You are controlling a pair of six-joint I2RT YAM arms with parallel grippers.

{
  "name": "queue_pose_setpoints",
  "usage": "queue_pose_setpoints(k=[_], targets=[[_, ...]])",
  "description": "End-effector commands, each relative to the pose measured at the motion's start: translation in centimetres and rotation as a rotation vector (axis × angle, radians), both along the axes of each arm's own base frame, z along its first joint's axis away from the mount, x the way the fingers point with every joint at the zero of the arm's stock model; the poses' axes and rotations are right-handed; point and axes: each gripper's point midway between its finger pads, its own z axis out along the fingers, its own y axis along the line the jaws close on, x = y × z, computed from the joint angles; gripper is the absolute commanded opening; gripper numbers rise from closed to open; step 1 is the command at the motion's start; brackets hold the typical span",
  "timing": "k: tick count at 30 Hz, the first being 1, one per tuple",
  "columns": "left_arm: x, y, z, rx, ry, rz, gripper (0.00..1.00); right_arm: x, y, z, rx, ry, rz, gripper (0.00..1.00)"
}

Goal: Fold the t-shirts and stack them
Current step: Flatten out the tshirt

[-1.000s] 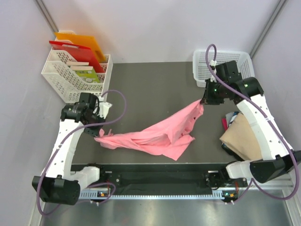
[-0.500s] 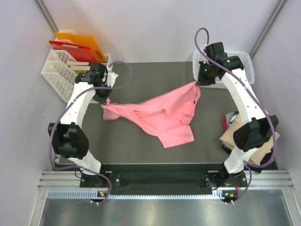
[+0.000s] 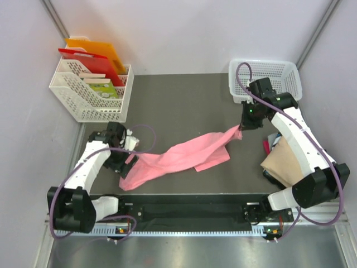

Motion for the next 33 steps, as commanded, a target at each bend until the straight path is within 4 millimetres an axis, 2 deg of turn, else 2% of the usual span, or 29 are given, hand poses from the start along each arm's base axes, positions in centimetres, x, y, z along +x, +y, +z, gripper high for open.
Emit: queue_pose_setpoints(k=[1,2,3,5,6,9,11,12,14,18,22,26,29,33], targets=[[0.9,2.1,0.4,0.112,-0.087,-0.038,0.99,1.0,0.5,0.9,0.019,-0.053,0.0,0.0],[1.6,2.1,0.7,0.115,-0.101,-0.038,0.99,1.2,0.6,1.0,0.02,-0.053,0.003,0.0],[3.1,1.7,2.0,0.099,-0.143,-0.027,0.99,1.5,0.7,1.1,0.021,-0.054,0.004,0.0],[4.8,1.2,2.3,0.076,-0.128,-0.018,0.99,2.2,1.1,1.2,0.025,-0.056,0.009,0.0],[6.4,0.6,3.4,0.051,-0.165,0.008,0.99,2.5,1.2,1.2,0.029,-0.06,0.011,0.0],[9.0,-0.4,2.2,0.017,-0.12,0.04,0.99,2.8,1.5,1.3,0.035,-0.061,0.015,0.0],[9.5,-1.5,1.6,-0.036,-0.091,0.036,0.99,2.7,1.6,1.1,0.037,-0.059,0.02,0.0],[9.8,-1.8,1.3,-0.05,-0.072,0.032,0.95,2.6,1.5,1.0,0.033,-0.055,0.02,0.0],[9.4,-2.8,0.9,-0.094,-0.033,0.014,0.9,2.3,1.4,0.9,0.029,-0.058,0.016,0.0],[7.2,-2.6,0.0,-0.09,0.039,-0.031,0.81,2.0,1.1,0.7,0.023,-0.058,0.008,0.0],[6.1,-2.4,-0.5,-0.084,0.065,-0.039,0.75,1.9,1.1,0.3,0.025,-0.059,0.002,0.0],[4.8,-2.9,-1.2,-0.107,0.132,-0.041,0.58,1.9,1.1,0.2,0.025,-0.056,0.001,0.0],[3.6,-2.7,-2.2,-0.102,0.181,-0.046,0.55,2.1,1.1,0.3,0.025,-0.061,0.0,0.0],[3.0,-2.4,-3.4,-0.085,0.195,-0.048,0.55,2.1,1.2,0.2,0.027,-0.056,-0.003,0.0]])
